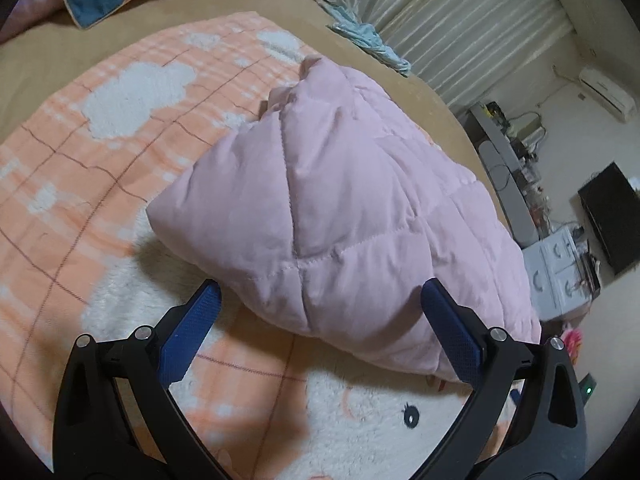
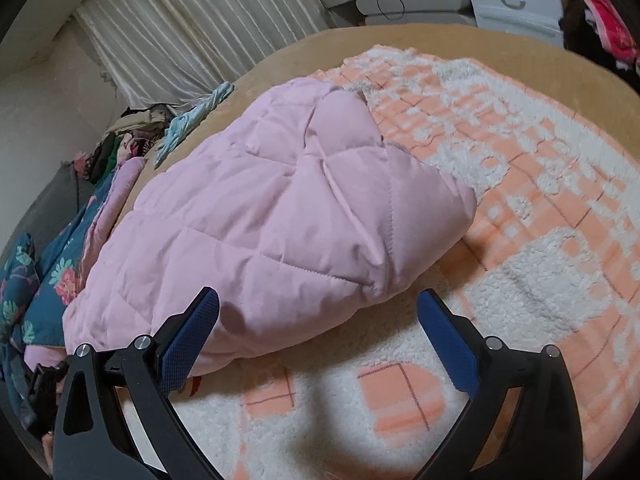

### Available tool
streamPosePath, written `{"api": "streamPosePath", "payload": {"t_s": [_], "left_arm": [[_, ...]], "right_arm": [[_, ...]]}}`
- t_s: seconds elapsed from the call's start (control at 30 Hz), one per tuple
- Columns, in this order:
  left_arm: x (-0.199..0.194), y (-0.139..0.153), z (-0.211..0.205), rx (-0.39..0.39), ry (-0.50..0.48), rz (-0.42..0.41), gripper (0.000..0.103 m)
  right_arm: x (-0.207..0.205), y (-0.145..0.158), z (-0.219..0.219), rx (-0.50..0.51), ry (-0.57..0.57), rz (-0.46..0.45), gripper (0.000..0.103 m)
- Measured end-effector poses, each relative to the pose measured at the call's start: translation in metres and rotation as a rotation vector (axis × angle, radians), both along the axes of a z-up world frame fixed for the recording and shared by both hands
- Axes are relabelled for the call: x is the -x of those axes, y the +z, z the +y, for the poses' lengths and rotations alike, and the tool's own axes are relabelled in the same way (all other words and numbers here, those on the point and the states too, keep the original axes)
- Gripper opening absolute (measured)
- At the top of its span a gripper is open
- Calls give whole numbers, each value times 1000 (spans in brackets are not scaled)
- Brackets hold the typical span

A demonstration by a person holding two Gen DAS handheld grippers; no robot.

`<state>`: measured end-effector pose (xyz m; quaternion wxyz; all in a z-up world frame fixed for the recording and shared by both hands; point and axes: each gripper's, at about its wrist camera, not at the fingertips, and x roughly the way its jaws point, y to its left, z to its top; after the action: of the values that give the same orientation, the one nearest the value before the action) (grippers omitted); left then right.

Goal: Fold large clothes
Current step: 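Slide both tools under the jacket edge and lift it, then hold the jacket edge with both tools and roll it over the jacket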

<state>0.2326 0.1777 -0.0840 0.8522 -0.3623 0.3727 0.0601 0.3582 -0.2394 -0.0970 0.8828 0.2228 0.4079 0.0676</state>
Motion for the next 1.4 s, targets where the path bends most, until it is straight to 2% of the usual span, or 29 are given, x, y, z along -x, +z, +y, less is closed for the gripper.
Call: {"api": "streamPosePath", "payload": {"t_s": [0.13,0.4,0.63,0.97,1.2,1.27,1.3,1.33,1.37,1.4], "left_arm": [[-7,-3,1,17,9,5,94],[-16,-9,1,-10,10,19,95],[-18,-13,1,7,2,18,95],[-33,-33,9,158,-1,-5,95],[-40,-35,10,180,17,-24,95],[-43,-33,8,169,21,-25,95],[-43,-31,7,156,18,-28,94],[-43,-29,5,143,13,-36,87],[-43,-27,3,131,7,-42,77],[-43,-22,1,106,0,-54,72]], "right_arm": [[-9,-8,-4,-39,-8,28,99],[-23,-19,-7,-97,-4,59,99],[-36,-28,-8,-150,8,75,99],[-59,-36,-3,-192,53,73,99],[-75,-39,3,-195,79,47,99],[-79,-39,5,-186,87,34,96],[-81,-39,5,-191,98,24,88],[-82,-39,6,-204,115,13,78],[-84,-39,6,-218,129,6,73],[-83,-37,8,-224,138,-1,65]]}}
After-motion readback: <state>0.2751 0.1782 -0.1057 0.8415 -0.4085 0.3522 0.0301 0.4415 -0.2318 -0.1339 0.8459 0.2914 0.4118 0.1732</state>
